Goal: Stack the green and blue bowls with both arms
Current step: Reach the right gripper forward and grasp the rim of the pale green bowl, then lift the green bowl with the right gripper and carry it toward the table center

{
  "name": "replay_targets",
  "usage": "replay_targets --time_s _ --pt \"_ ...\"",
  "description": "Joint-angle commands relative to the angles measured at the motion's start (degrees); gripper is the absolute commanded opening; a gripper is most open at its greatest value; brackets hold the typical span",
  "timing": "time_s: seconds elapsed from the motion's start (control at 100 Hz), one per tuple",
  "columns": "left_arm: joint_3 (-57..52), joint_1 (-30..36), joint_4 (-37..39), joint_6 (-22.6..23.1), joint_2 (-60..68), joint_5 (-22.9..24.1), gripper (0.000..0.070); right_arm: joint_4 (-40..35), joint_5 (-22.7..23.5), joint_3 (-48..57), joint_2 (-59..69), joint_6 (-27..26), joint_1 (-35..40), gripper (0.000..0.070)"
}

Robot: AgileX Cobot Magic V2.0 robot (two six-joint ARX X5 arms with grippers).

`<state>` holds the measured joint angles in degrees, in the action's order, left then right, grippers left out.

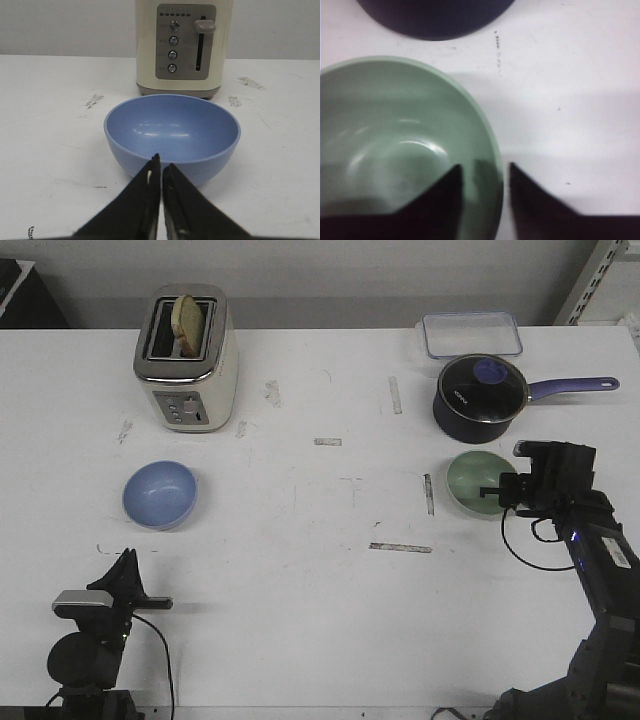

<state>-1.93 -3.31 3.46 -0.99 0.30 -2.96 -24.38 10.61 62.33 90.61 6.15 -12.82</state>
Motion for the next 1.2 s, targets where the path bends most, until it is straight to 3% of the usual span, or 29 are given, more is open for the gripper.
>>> replay_targets --time_s 0.0,0.34,0.57,0.78,0.96,1.19 --pt "1.2 -0.04 0.87 -0.13 -0.11 -0.07 0.0001 0.35 -0.11 1.03 1.38 1.55 -0.17 0.0" --pt "1.2 -0.04 0.87 -0.13 -0.11 -0.07 0.0001 0.09 0.79 1.6 -3.52 1.09 0.11 0.0001" --pt "1.2 -0.04 0.85 -0.13 -0.11 -0.07 0.0001 -0.04 8.09 2.19 -14.14 -3.58 5.01 0.0001" --pt "1.2 -0.04 0.79 -0.13 -0.11 -0.07 0.0001 -3.28 12.37 2.21 -19.45 -10.56 17.4 0.0001" --pt "1.2 -0.04 0.66 -0.13 -0.11 -0.07 0.0001 -7.23 10.73 2.21 -17.33 -11.34 31.21 0.0001" --pt "1.2 -0.04 0.42 -0.13 -0.11 -0.07 0.0001 -5.62 7.28 2.21 -8.74 -13.44 42.91 0.0"
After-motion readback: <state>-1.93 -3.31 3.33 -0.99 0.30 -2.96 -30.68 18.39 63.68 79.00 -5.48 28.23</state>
